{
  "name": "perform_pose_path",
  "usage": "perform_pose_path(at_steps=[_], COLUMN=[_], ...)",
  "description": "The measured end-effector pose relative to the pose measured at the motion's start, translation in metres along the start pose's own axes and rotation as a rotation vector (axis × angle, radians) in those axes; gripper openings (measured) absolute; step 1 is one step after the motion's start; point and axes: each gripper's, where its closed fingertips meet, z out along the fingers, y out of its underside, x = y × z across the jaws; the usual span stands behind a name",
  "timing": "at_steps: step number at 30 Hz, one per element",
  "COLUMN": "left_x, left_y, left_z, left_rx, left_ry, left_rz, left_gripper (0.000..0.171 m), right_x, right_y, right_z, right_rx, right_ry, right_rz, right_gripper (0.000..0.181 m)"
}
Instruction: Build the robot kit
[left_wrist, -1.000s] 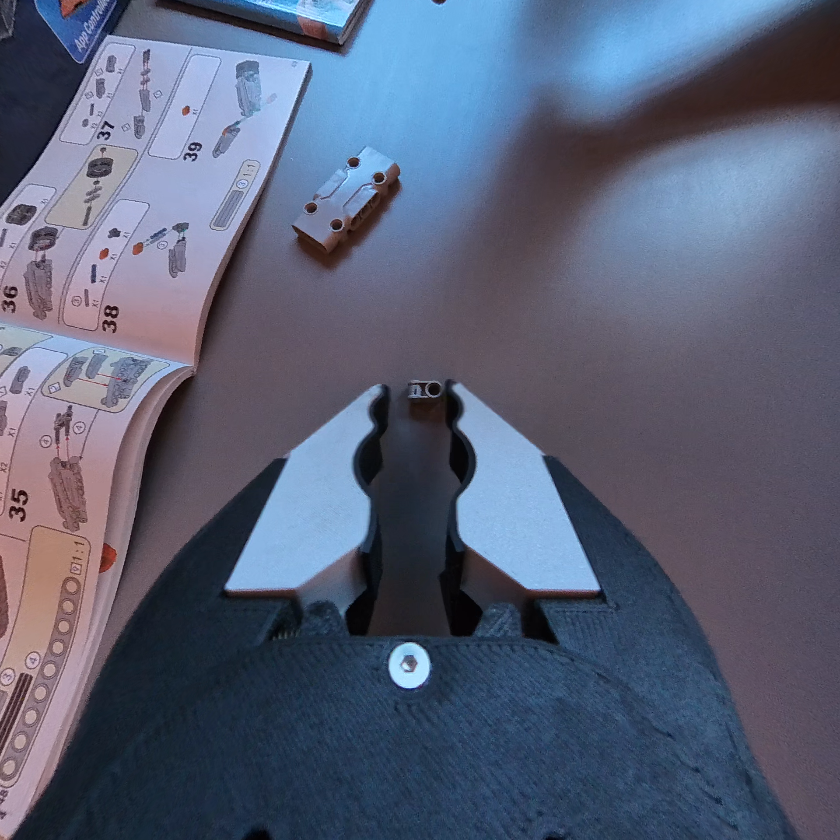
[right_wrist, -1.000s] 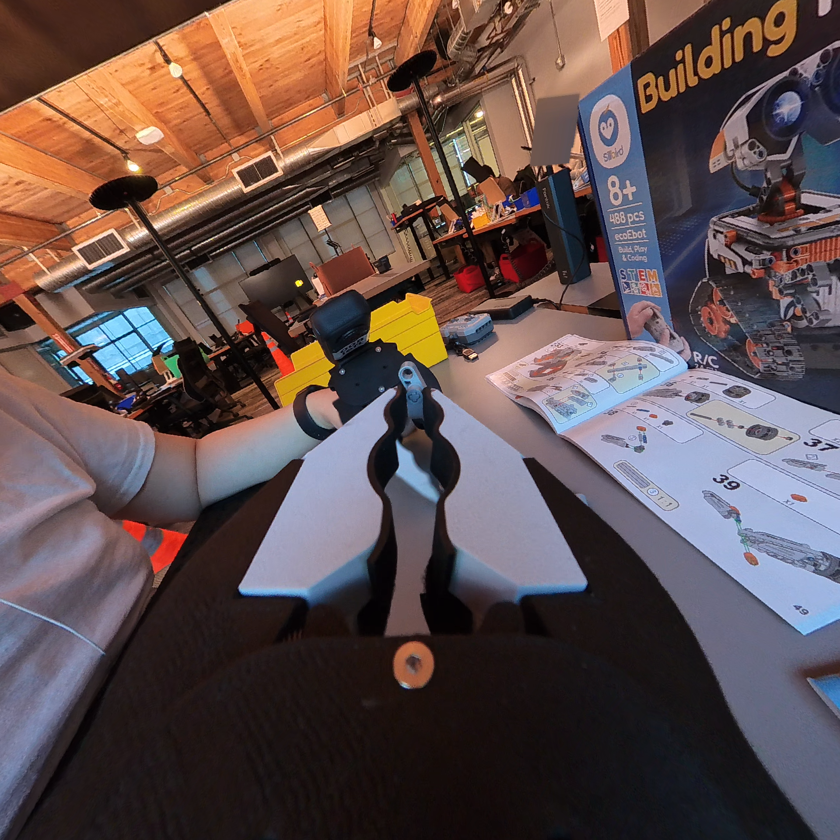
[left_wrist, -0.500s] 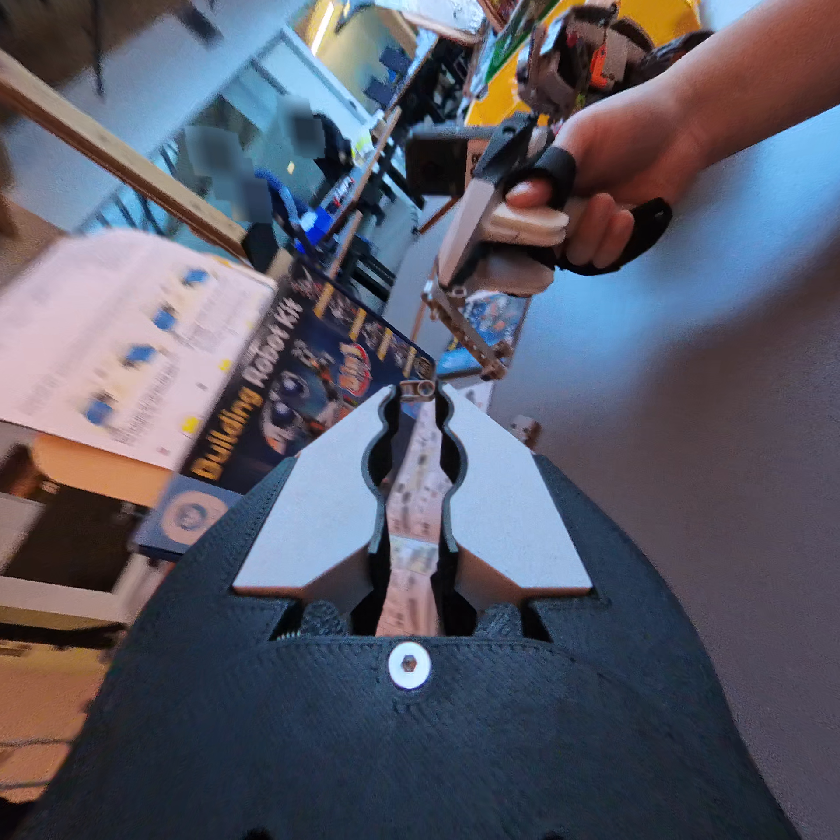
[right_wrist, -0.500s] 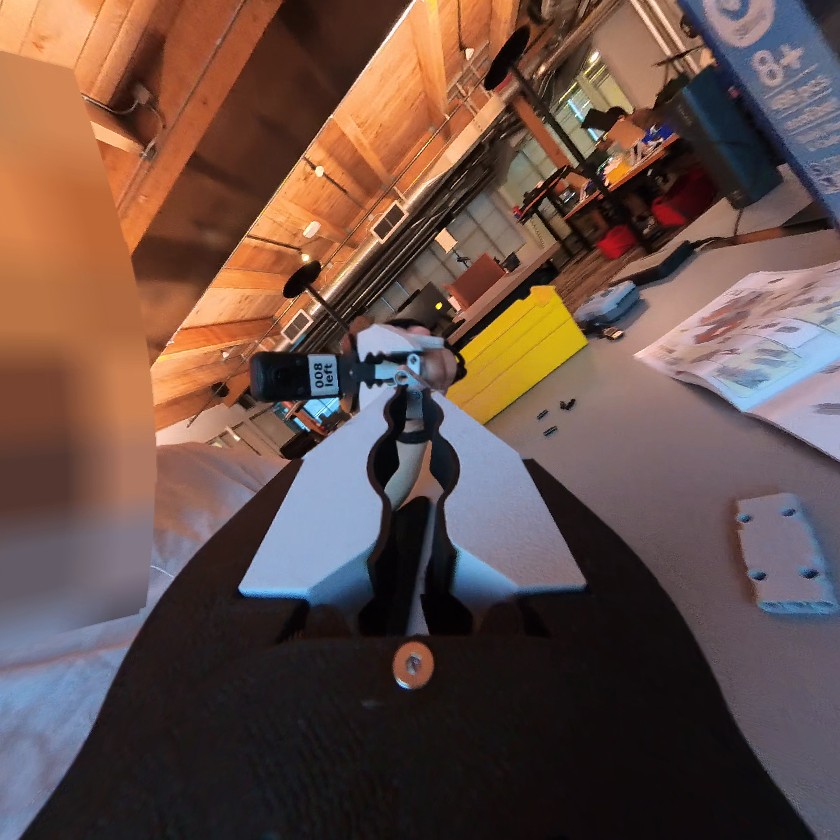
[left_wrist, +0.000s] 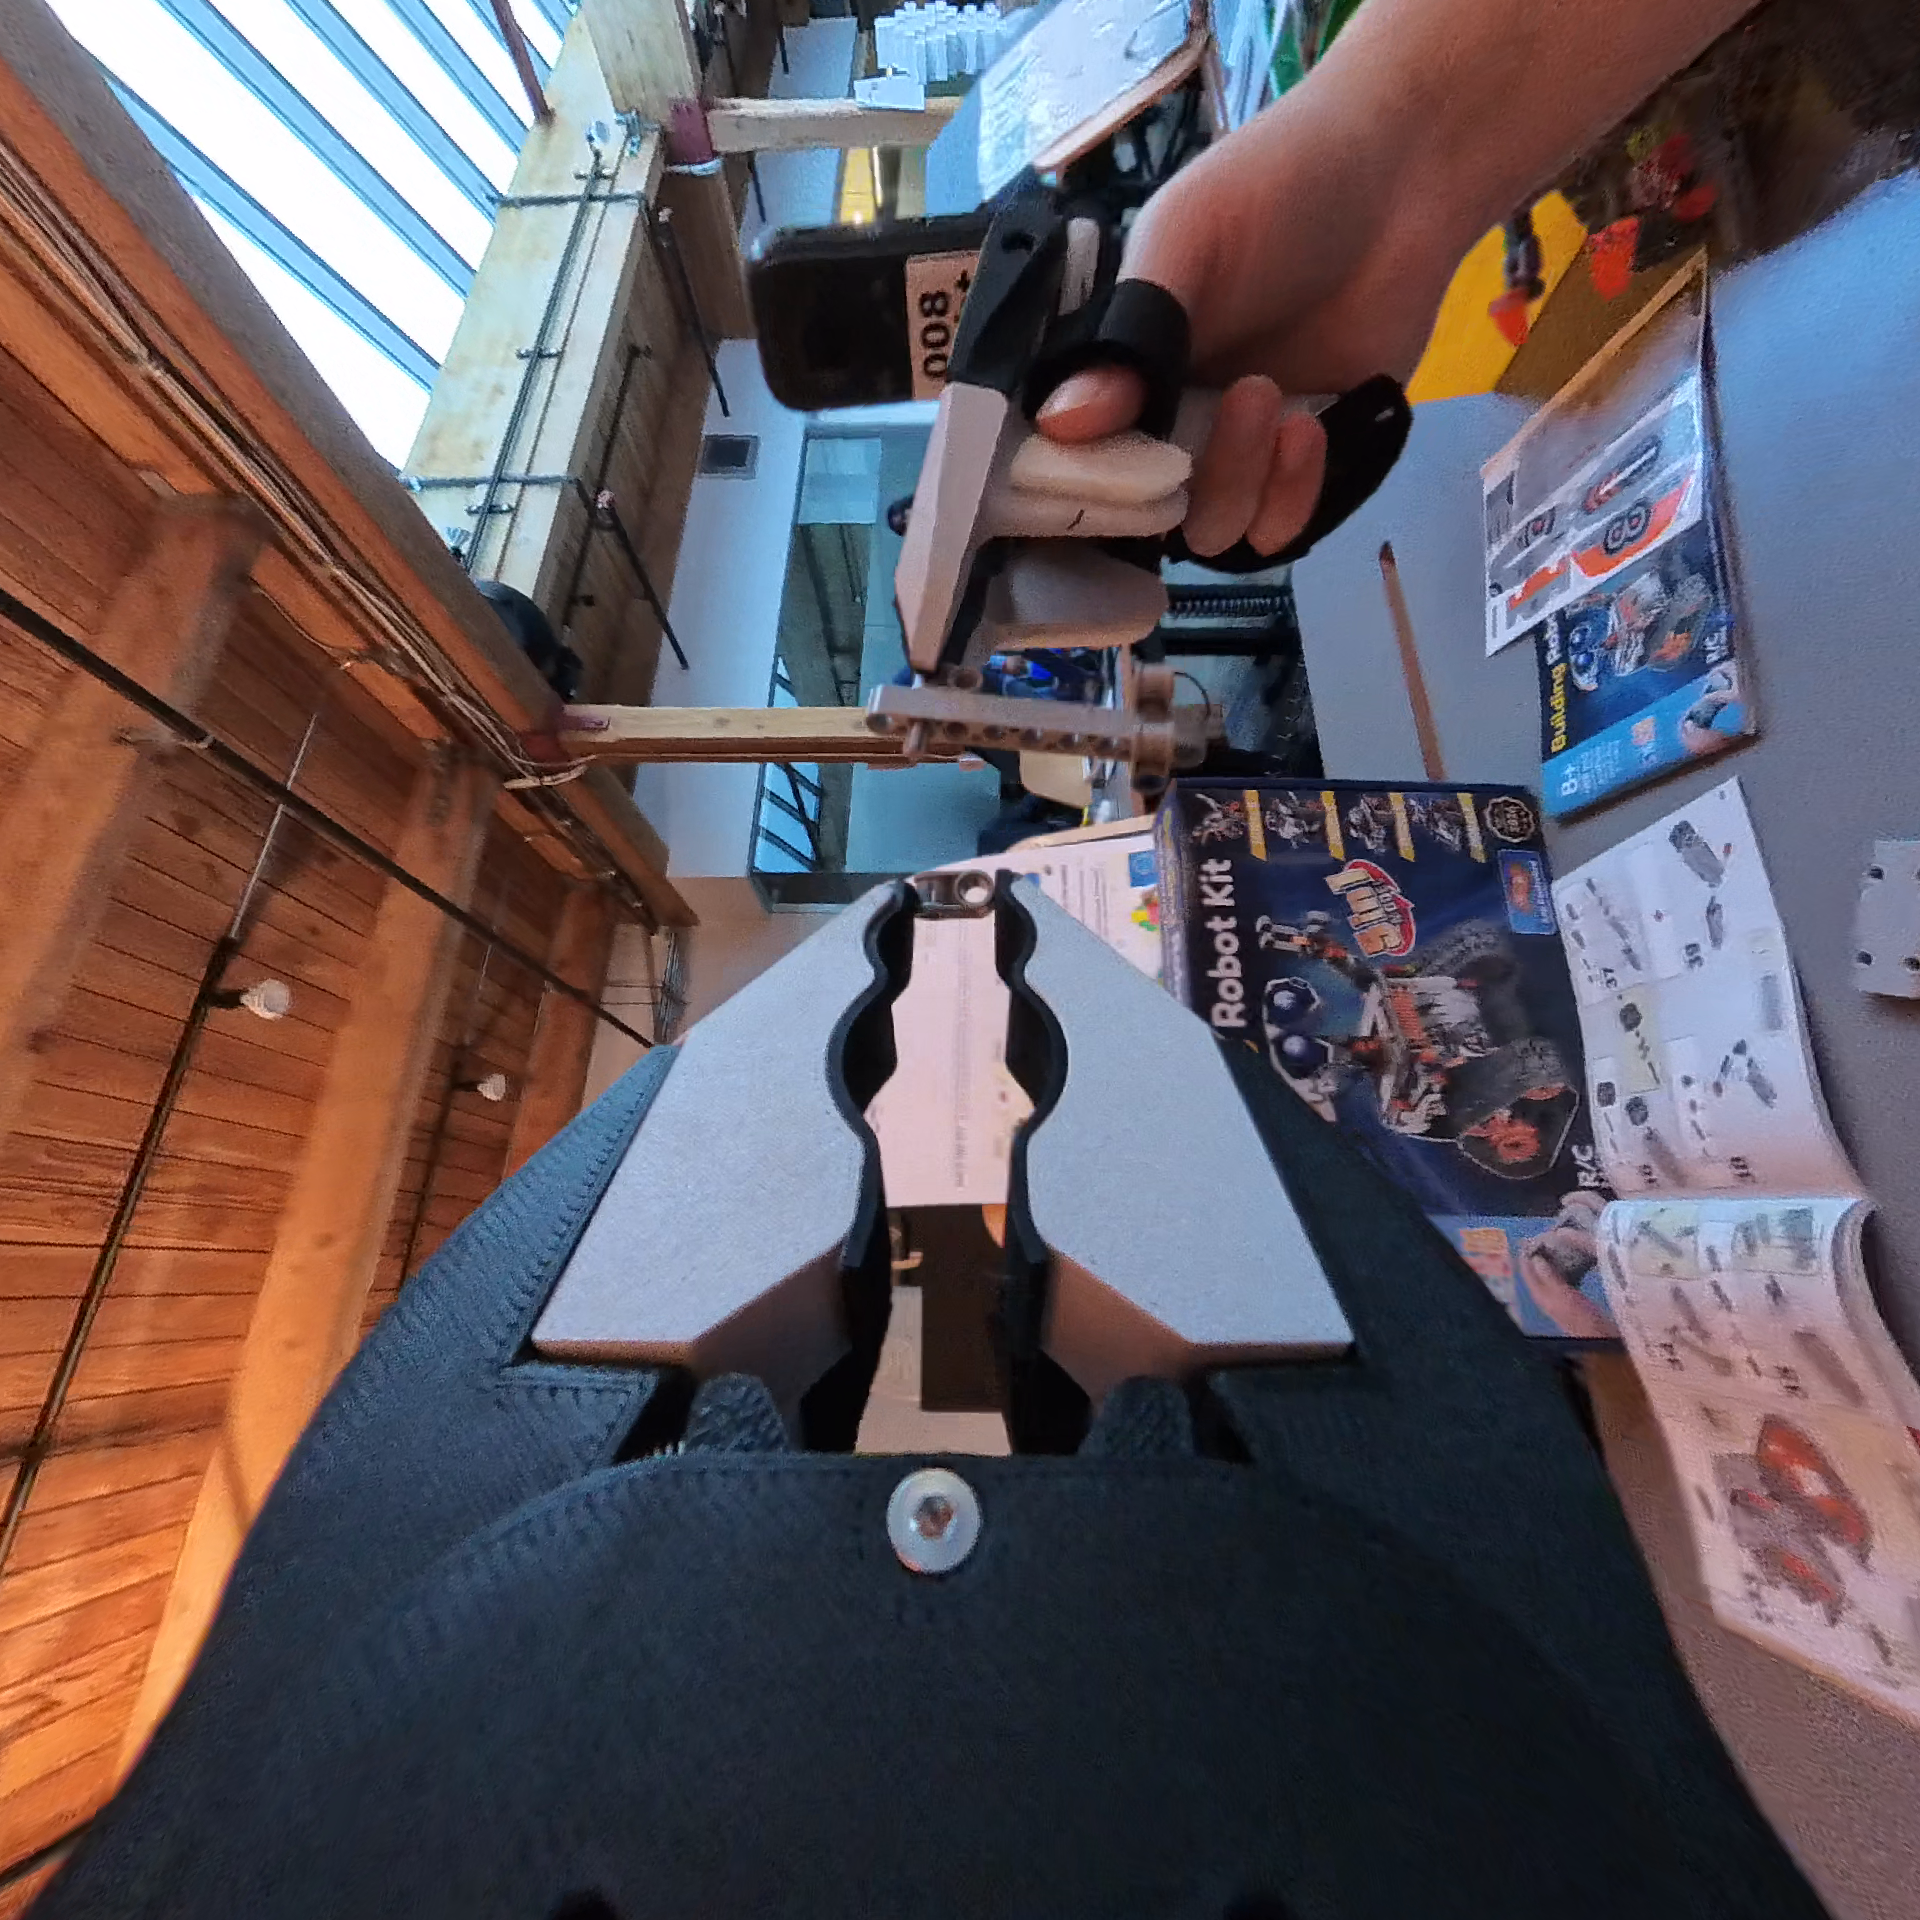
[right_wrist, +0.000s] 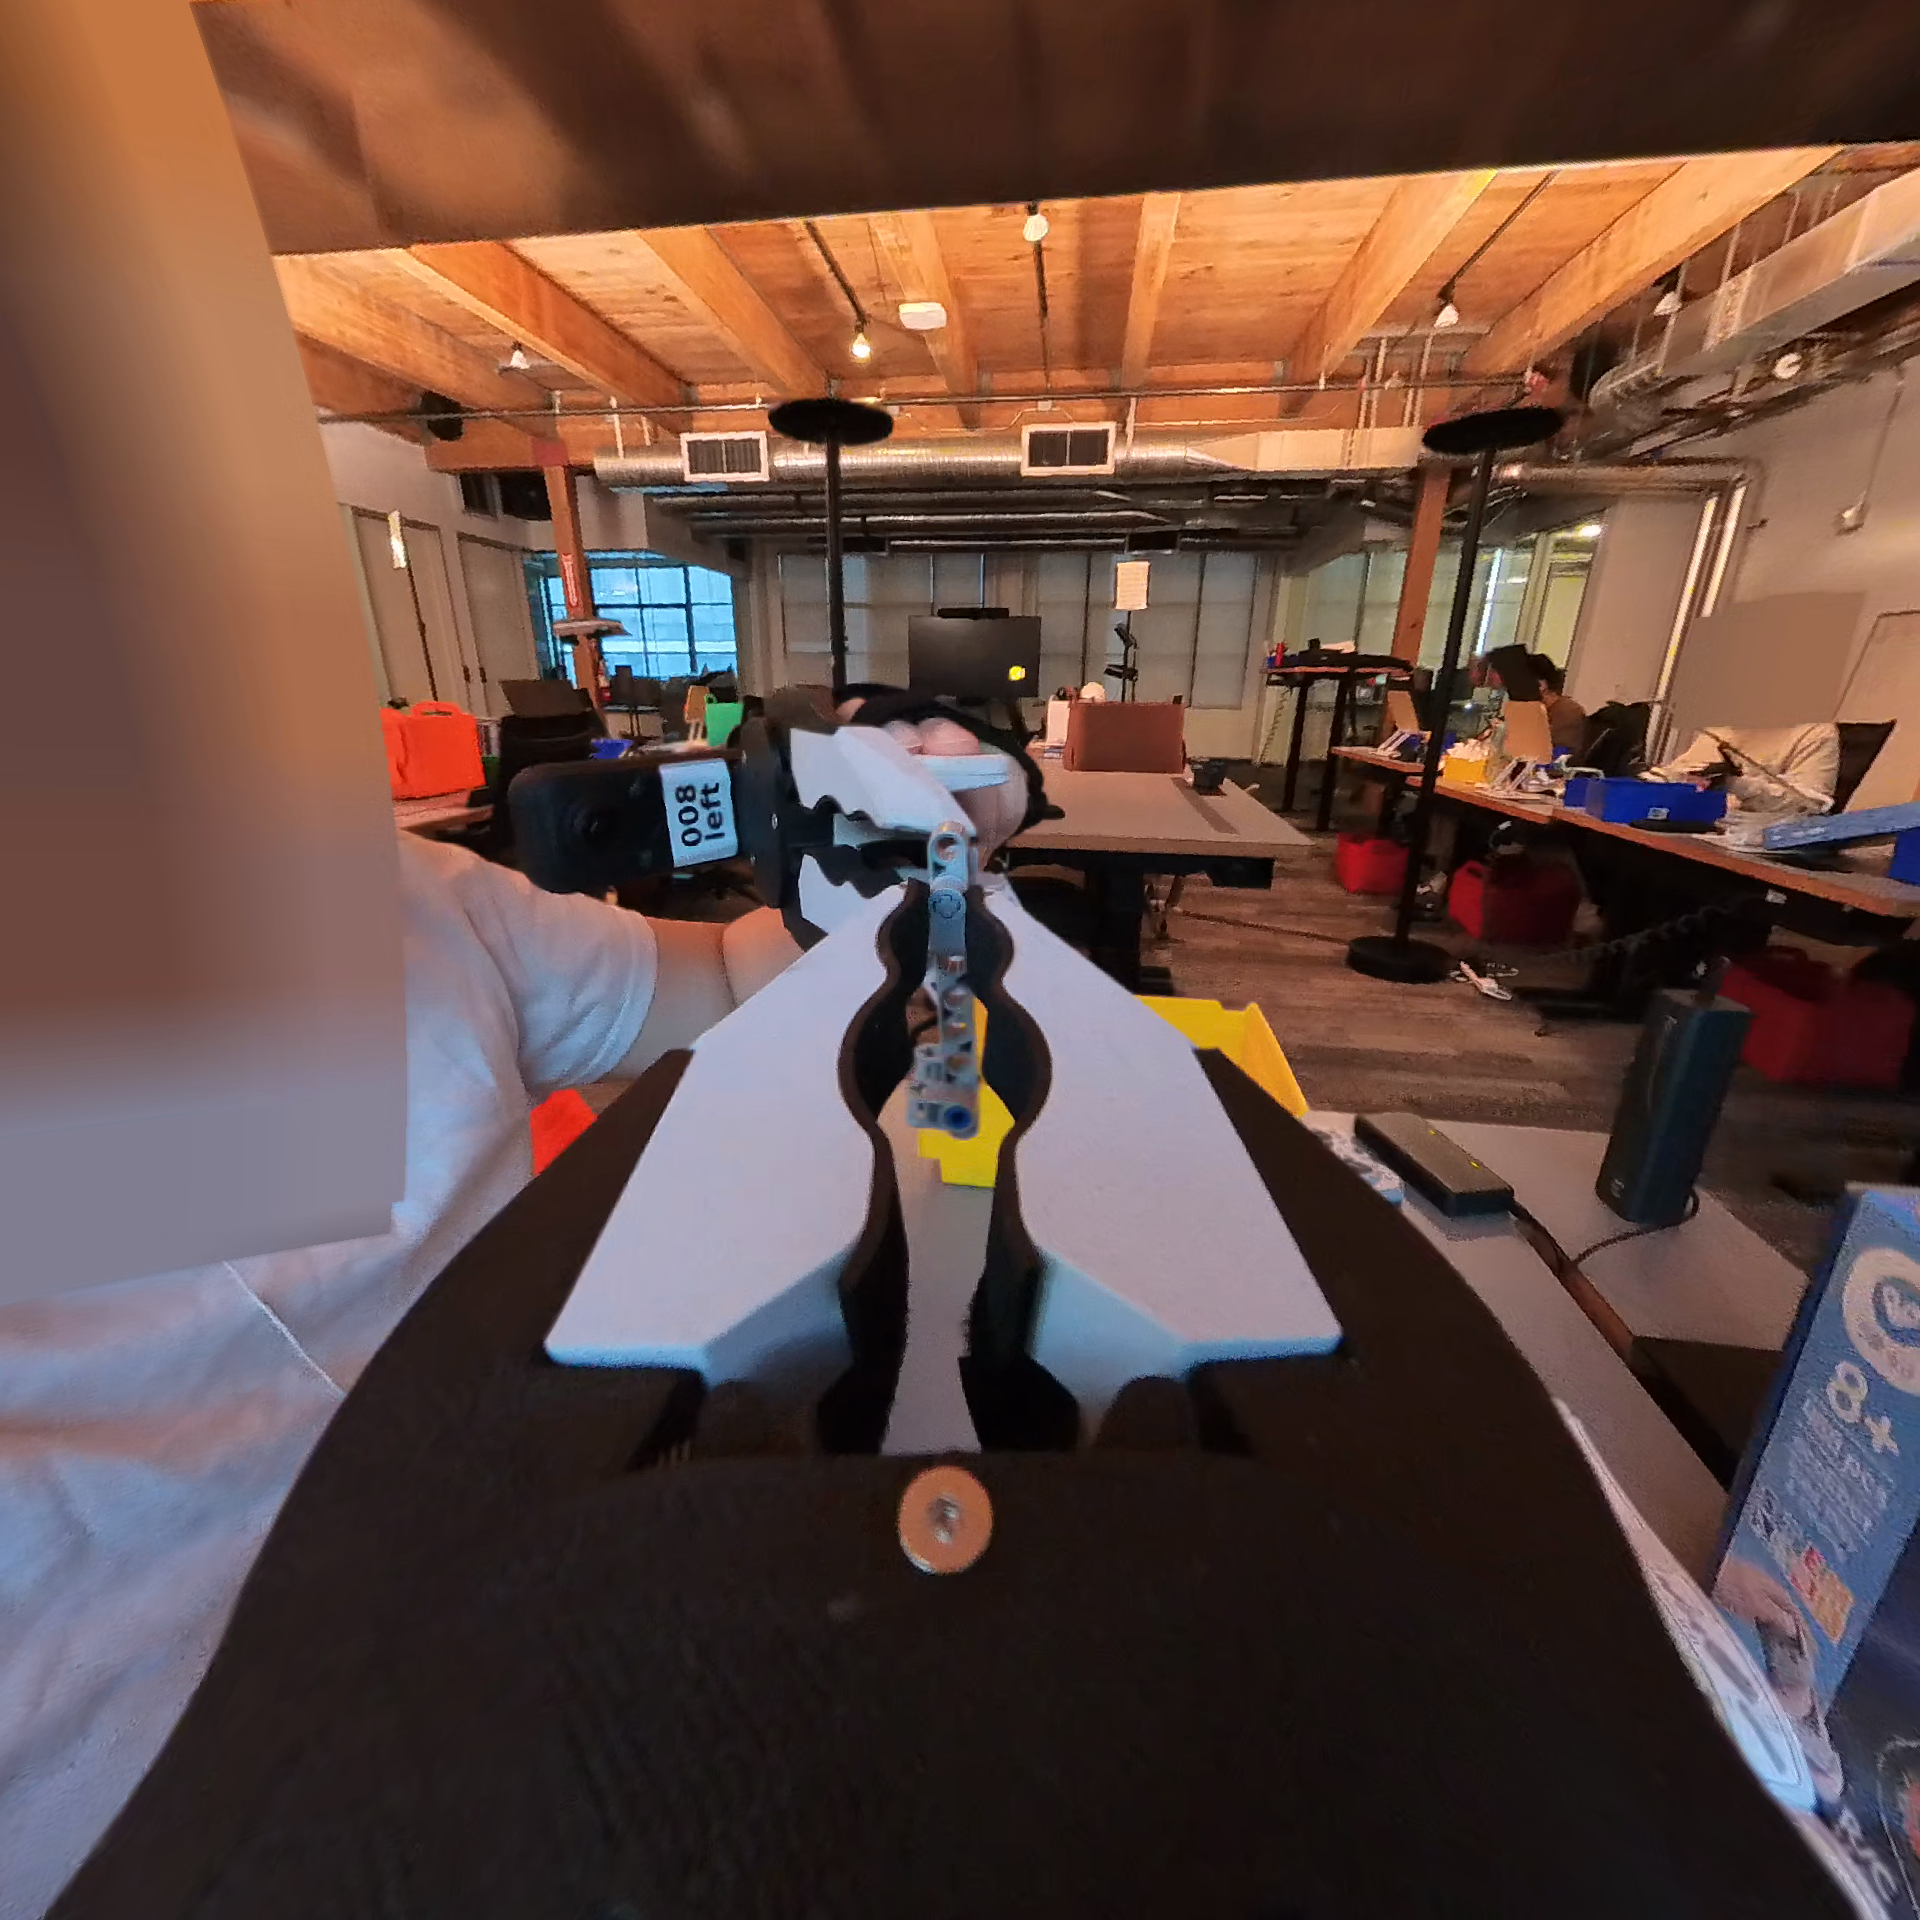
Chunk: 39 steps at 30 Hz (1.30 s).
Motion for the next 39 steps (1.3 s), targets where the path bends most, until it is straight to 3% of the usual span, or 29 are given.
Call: perform_pose_path(at_steps=[5,12,25,39], left_x=[-0.043,-0.062,-0.068,-0.066], left_y=[-0.024,-0.041,-0.059,-0.059], left_z=[-0.011,-0.018,-0.023,-0.017], left_rx=[0.038,0.049,0.037,-0.018], left_ry=[-0.014,-0.030,-0.020,0.027], left_rz=[0.014,0.072,0.136,0.140], left_gripper=[0.013,0.013,0.013,0.013], right_x=[-0.020,-0.048,-0.064,-0.061], right_y=[-0.031,-0.048,-0.052,-0.050], right_z=[0.016,0.028,0.036,0.035], right_rx=[-0.057,-0.089,-0.100,-0.108], right_ry=[-0.011,-0.001,0.047,0.084], right_rz=[0.057,0.067,0.057,0.050], right_gripper=[0.006,0.006,0.006,0.006])
